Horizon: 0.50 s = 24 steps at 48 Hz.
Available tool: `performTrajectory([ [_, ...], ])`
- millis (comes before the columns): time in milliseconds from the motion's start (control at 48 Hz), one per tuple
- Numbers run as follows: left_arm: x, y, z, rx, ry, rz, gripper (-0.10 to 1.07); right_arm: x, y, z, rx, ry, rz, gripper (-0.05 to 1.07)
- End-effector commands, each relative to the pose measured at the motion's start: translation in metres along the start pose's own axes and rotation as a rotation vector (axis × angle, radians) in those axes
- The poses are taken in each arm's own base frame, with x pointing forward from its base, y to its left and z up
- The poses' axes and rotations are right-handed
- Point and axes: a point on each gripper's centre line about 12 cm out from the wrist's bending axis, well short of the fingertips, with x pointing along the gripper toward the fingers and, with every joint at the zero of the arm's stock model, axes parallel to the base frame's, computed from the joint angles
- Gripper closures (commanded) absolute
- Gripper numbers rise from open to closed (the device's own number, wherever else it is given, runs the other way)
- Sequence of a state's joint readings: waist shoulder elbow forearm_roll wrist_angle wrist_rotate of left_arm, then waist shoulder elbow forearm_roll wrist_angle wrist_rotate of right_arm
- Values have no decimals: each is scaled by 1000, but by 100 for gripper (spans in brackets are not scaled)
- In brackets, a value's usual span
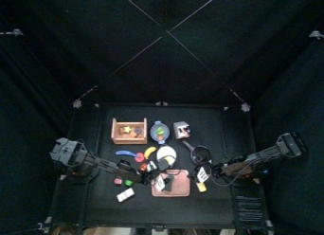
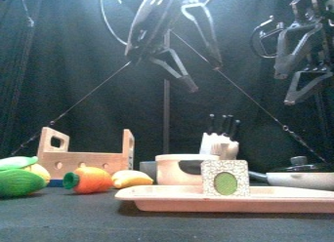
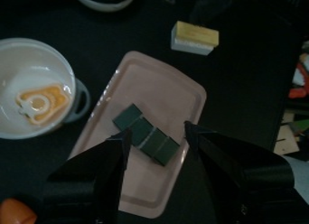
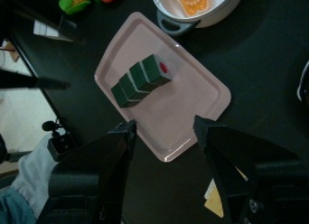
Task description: Place green sushi roll in plate
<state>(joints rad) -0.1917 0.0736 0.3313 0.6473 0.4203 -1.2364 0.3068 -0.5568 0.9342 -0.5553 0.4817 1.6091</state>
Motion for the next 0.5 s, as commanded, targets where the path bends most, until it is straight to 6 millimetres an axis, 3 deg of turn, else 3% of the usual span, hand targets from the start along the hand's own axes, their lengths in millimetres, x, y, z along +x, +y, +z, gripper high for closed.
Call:
performTrajectory([
  [0,-16,20,19,-2,-84,-85,11,-6,7,12,-15,-43,31,15],
  [167,-20,57,20,174,-164,-147,11,-11,-4,27,-69,-125,15,15],
  [479,-19,100,26,322,-242,-199,11,-19,-27,43,-63,-212,-20,15],
])
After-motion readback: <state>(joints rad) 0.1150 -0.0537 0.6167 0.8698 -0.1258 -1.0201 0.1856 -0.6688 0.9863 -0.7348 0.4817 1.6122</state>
